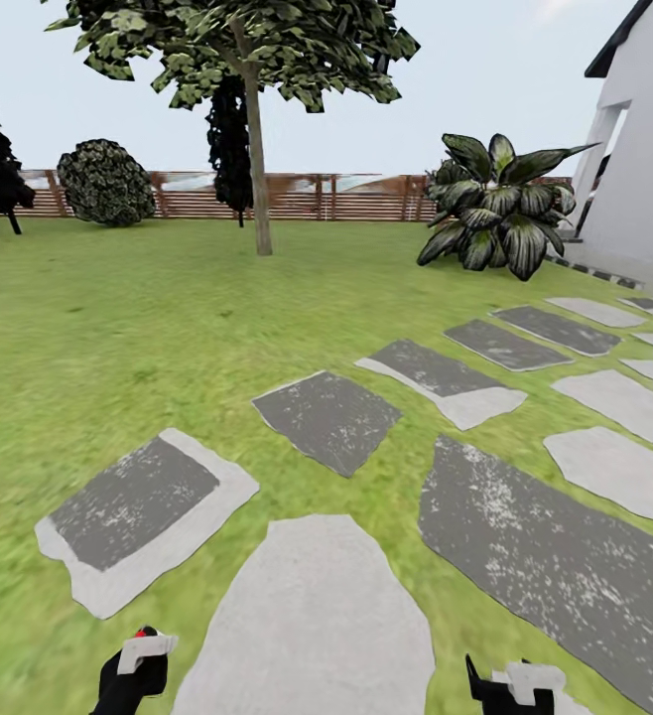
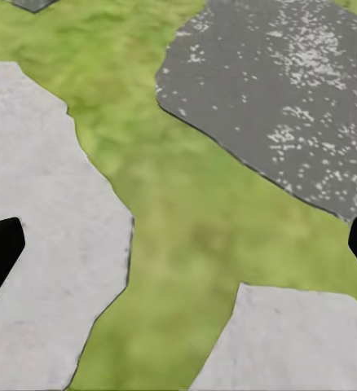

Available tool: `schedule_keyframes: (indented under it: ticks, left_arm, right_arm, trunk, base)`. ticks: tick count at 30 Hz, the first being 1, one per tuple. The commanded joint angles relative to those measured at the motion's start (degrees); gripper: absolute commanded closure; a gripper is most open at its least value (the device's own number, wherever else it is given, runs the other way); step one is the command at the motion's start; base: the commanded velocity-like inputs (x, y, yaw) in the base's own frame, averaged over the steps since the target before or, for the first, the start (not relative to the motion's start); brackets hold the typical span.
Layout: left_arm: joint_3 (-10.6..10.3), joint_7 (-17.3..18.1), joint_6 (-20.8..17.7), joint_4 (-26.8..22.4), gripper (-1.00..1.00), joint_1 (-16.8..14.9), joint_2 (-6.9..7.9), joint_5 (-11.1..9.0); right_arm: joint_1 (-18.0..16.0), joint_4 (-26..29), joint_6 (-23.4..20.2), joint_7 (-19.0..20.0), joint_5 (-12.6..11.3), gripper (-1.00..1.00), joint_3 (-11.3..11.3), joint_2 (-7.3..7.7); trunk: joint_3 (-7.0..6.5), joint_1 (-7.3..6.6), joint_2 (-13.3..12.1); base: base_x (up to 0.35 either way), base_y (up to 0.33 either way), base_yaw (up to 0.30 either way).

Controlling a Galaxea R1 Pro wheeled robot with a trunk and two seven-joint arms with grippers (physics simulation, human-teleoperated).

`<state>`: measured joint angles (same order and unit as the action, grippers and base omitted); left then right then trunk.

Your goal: In the garden, pick up the pesticide atomizer on the floor and spray pesticide onto both trees until each tree trunk is fully covered.

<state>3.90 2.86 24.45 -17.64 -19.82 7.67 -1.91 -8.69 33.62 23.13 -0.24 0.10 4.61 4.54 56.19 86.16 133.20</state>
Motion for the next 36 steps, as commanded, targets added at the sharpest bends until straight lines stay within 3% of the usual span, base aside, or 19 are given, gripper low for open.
schedule_keyframes:
  ticks: [1,36]
  left_arm:
    - [0.23,0.30,0.16,0.06,1.00,-0.05,-0.01,-0.20]
    - [0.23,0.30,0.16,0.05,1.00,-0.05,0.02,-0.21]
  right_arm:
    - [-0.01,-0.03,0.18,-0.02,0.00,-1.00,0.05,0.01]
    - [-0.01,0.12,0.45,-0.05,-0.02,-1.00,0.01,0.03]
  trunk:
    - [0.05,0.02,0.02]
    - [0.05,0.02,0.02]
  base:
    - [0.337,0.000,0.126]
    - [0.337,0.000,0.008]
